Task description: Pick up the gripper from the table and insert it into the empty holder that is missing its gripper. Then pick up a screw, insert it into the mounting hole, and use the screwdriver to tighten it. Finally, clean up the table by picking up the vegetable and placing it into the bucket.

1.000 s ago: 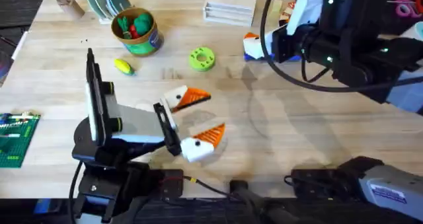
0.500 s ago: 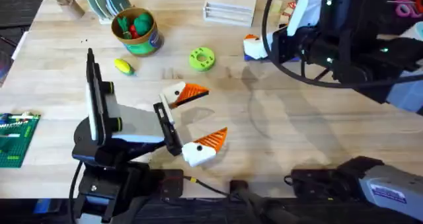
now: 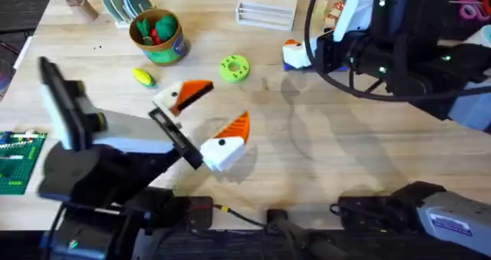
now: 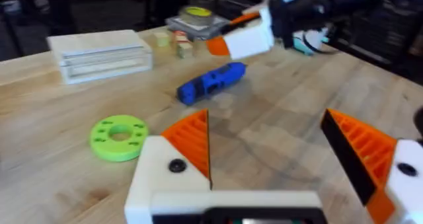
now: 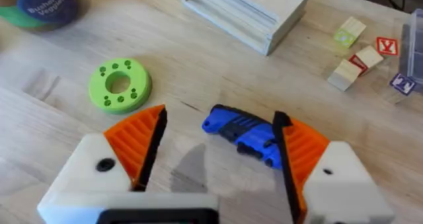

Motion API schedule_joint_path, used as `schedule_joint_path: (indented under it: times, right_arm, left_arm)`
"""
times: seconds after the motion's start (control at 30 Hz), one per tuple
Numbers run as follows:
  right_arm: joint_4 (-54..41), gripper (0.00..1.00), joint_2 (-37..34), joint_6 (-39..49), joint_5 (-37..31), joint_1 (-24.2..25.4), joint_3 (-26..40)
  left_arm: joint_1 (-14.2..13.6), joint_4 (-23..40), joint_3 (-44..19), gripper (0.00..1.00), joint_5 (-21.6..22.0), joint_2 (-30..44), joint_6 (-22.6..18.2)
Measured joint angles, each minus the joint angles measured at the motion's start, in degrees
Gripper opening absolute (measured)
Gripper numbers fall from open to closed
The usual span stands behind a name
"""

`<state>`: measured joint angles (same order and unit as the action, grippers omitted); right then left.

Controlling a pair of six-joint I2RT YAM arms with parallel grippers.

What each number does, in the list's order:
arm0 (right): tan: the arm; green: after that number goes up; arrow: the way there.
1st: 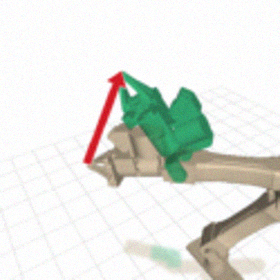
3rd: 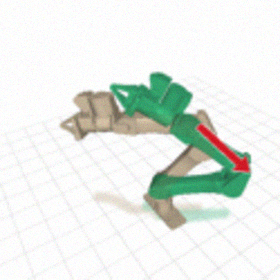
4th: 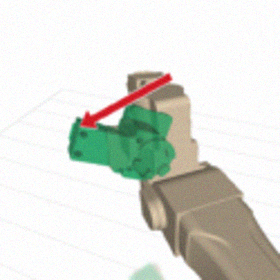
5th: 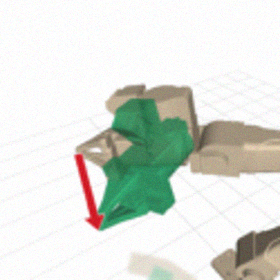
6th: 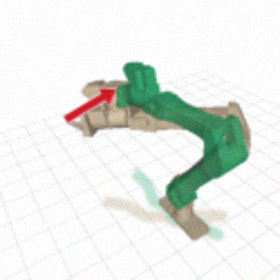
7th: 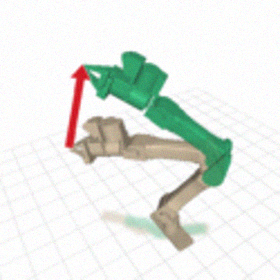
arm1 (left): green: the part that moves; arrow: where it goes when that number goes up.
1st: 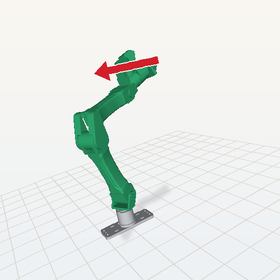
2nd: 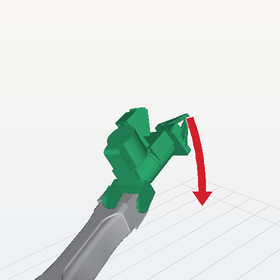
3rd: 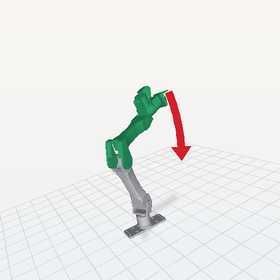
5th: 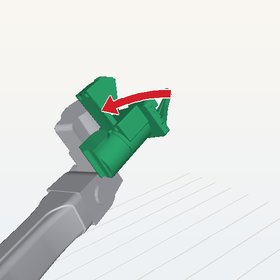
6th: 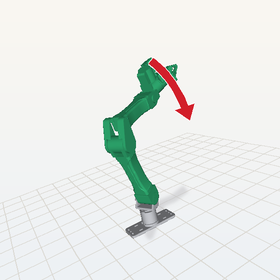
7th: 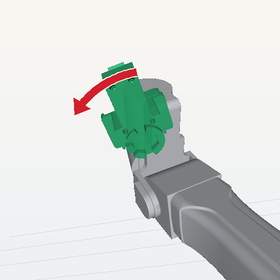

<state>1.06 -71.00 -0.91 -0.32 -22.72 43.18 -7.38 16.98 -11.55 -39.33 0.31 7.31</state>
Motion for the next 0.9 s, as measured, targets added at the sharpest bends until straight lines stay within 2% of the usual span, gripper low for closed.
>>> schedule_joint_path:
  times: [0.17,0.3,0.53,0.9]
  right_arm:
    - [0.0,0.992,0.0,0.0,0.0,0.0,0.0]
    - [0.0,0.992,0.0,0.0,0.0,0.0,0.0]
    - [0.0,0.992,0.0,0.0,0.0,0.0,0.0]
    - [0.0,0.992,0.0,0.0,0.0,0.0,0.0]
  left_arm:
    - [0.0,10.5,-9.6,0.993,9.6,0.5,0.7]
    - [0.0,16.8,-17.8,0.993,16.9,4.1,0.1]
    - [0.0,27.5,-30.4,0.993,26.4,14.1,-1.4]
    - [0.0,43.6,-50.4,0.993,39.1,29.7,-6.1]
